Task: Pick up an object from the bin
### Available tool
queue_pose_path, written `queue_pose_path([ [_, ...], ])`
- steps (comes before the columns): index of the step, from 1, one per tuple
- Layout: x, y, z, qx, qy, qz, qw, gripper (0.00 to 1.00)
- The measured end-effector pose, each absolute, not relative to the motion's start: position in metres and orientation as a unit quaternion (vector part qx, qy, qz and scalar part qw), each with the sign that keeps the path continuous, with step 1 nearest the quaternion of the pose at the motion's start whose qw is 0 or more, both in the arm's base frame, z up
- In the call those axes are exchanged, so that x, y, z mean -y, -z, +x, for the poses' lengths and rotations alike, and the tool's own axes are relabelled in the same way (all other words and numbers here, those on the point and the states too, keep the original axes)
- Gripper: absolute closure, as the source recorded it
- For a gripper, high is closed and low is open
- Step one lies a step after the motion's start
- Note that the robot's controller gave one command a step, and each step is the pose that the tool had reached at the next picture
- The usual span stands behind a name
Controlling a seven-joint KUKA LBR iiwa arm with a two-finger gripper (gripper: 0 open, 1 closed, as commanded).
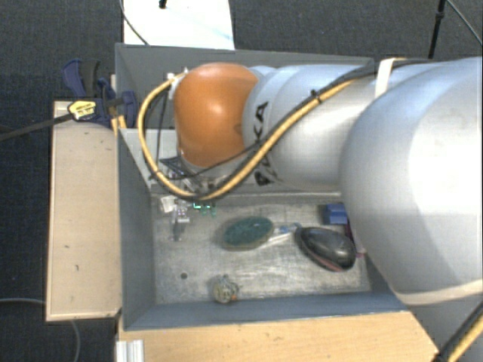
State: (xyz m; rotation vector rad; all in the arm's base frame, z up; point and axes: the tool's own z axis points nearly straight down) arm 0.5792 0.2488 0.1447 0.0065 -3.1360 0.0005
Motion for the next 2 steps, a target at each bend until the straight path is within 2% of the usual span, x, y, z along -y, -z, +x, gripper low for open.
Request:
queue_pose_path([
  [1,-0.239,-0.0694,0.5927,0.998,0.0,-0.064,-0.001,0.0],
  [2,-0.2392,-0.0704,0.5937,0.998,0.002,-0.066,-0.002,0.0],
])
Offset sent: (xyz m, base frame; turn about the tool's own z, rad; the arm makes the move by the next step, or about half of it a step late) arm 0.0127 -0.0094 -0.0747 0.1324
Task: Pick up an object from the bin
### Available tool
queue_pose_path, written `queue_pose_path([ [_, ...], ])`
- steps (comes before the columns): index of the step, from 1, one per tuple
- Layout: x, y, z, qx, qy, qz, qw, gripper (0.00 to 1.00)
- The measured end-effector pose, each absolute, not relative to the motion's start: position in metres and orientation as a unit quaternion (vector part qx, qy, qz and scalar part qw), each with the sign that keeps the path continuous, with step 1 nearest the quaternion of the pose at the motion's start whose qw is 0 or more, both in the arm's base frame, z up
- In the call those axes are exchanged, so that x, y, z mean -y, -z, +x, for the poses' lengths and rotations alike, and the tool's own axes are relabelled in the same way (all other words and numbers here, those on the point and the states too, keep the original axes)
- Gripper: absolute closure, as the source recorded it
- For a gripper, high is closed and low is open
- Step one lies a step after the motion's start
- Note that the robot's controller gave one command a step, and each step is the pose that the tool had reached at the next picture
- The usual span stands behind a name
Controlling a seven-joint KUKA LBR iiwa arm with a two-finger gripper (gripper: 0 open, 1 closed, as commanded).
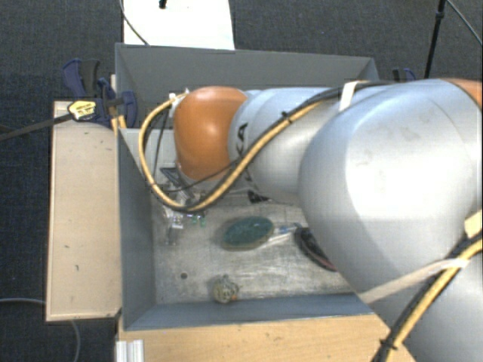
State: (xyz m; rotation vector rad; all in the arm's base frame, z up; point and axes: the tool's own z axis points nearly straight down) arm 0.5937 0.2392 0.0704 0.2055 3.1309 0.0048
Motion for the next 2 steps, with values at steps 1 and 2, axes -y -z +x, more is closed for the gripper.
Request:
queue_pose_path([
  [1,-0.2394,-0.0713,0.5948,-0.998,-0.002,0.068,0.003,0.0],
  [2,-0.2396,-0.0721,0.596,-0.997,-0.002,0.071,0.003,0.0],
])
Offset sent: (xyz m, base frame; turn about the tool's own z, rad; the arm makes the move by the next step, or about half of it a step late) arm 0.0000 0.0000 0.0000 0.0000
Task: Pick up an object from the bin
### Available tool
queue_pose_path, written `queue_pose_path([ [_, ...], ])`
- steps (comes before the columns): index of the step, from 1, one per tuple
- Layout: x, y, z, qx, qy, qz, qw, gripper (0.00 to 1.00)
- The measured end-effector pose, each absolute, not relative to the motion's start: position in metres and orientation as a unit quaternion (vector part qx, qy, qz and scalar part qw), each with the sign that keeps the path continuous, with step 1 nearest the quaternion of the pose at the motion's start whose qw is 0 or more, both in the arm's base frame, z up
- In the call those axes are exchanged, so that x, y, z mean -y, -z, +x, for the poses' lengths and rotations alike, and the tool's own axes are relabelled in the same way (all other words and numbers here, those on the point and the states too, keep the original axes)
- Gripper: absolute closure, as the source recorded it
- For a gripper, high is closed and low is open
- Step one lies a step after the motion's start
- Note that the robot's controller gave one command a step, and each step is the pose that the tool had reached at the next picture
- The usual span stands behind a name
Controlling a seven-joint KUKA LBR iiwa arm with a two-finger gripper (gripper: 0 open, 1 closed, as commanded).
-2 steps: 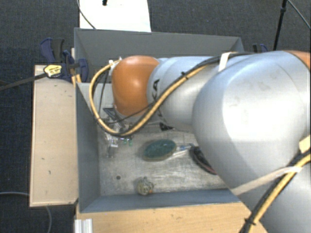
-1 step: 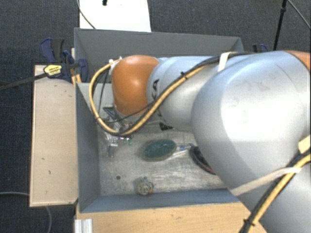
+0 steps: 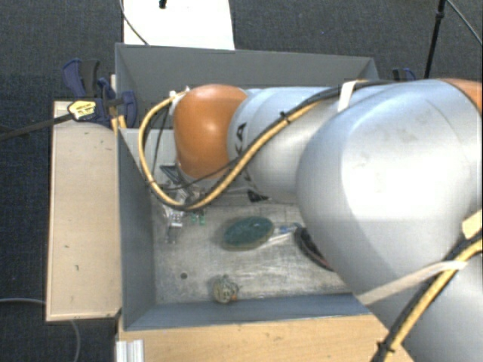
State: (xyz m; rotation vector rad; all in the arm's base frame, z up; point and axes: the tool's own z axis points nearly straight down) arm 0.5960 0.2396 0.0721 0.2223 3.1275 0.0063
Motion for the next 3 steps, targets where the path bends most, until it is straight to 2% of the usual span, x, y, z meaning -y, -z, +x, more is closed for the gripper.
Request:
queue_pose_path([
  [1,-0.24,-0.073,0.597,-0.997,-0.002,0.074,0.004,0.0],
  [2,-0.24,-0.073,0.597,-0.997,-0.002,0.075,0.004,1.0],
  [3,-0.241,-0.143,0.6,-0.997,-0.003,0.076,0.004,1.0],
])
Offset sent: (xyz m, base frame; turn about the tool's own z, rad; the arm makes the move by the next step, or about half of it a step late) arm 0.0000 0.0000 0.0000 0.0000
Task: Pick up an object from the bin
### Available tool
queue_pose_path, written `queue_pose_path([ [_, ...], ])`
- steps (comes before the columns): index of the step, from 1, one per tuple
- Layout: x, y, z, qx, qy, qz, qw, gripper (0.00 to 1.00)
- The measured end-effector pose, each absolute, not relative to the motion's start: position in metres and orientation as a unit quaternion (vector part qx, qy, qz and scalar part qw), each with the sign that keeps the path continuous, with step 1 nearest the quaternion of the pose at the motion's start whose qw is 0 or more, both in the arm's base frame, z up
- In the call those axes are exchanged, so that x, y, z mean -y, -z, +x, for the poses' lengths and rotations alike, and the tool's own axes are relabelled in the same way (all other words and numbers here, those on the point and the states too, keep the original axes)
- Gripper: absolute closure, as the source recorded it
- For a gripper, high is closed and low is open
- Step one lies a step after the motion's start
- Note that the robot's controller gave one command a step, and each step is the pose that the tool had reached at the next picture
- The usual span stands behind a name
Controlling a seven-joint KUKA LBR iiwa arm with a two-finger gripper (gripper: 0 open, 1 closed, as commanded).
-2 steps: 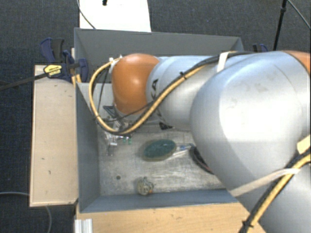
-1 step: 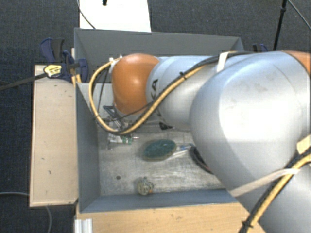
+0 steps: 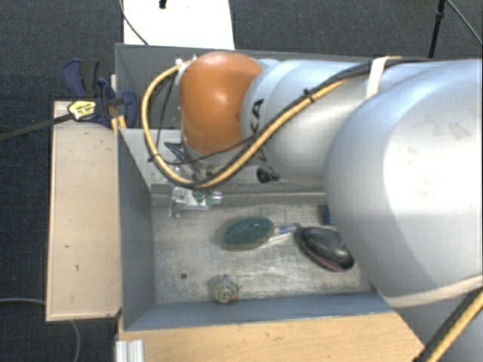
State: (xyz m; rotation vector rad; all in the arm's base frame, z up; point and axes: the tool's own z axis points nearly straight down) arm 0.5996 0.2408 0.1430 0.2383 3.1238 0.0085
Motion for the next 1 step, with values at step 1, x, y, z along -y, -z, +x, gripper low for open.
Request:
queue_pose_path([
  [1,-0.2413,-0.1672,0.601,-0.997,-0.002,0.076,0.003,1.0],
])
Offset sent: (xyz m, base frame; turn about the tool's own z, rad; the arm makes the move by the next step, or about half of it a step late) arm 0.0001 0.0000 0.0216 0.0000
